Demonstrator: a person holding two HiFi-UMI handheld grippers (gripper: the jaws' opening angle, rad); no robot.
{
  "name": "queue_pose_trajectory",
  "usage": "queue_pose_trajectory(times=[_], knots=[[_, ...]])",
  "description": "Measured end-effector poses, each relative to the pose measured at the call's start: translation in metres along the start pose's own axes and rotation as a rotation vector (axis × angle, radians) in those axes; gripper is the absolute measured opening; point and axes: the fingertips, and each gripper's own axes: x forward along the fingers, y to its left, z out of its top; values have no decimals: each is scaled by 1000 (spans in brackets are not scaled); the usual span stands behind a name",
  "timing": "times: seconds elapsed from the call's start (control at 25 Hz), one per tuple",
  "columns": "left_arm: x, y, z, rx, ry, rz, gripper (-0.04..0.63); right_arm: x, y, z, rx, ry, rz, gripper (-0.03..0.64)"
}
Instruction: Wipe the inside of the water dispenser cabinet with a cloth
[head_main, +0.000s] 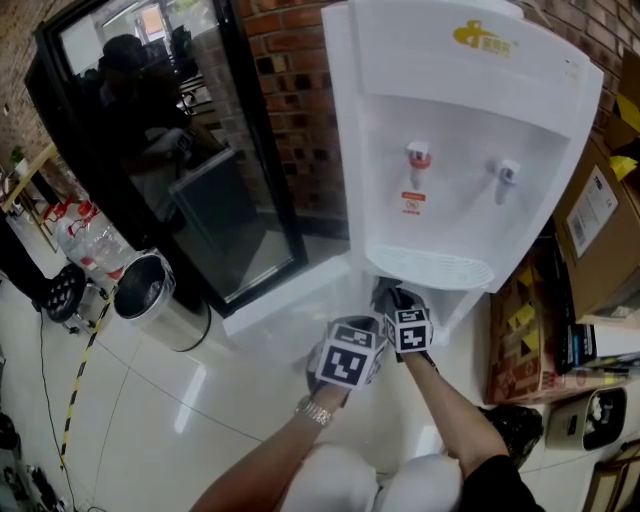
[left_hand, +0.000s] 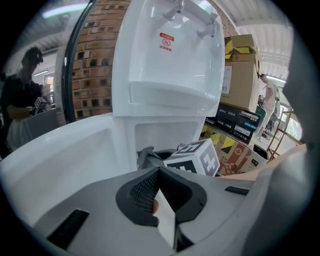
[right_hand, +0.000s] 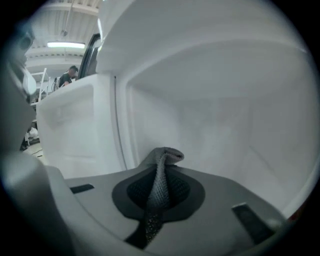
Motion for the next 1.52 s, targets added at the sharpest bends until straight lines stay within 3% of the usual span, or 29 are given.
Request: queue_pose_trajectory(times=[0.12,0.24,0.48,0.72,0.96,1.28,1.52], knots=[[-5,1,1,7,-5,1,2,4,2,-33,8,104,8,13],[-6,-3,4,10,-11,-12,2,-6,-3,-37,20,119,-3,14],[-6,-15,9,13,-24,-37,2,-68,-53,22,88,-55,-222,12],[-3,-33,12,18,-38,-66,2,-114,-86,64,3,-169,-394,12],[-9,-39,16,24,-47,-70,2,-114,-123,10,37,-27,-475,13],[-14,-38,15,21,-46,-71,2,-97,-116,-59,131,179,-380,14],[-11,-38,12,9,-31,-73,2,-105,-87,12,72,33,-324,14]])
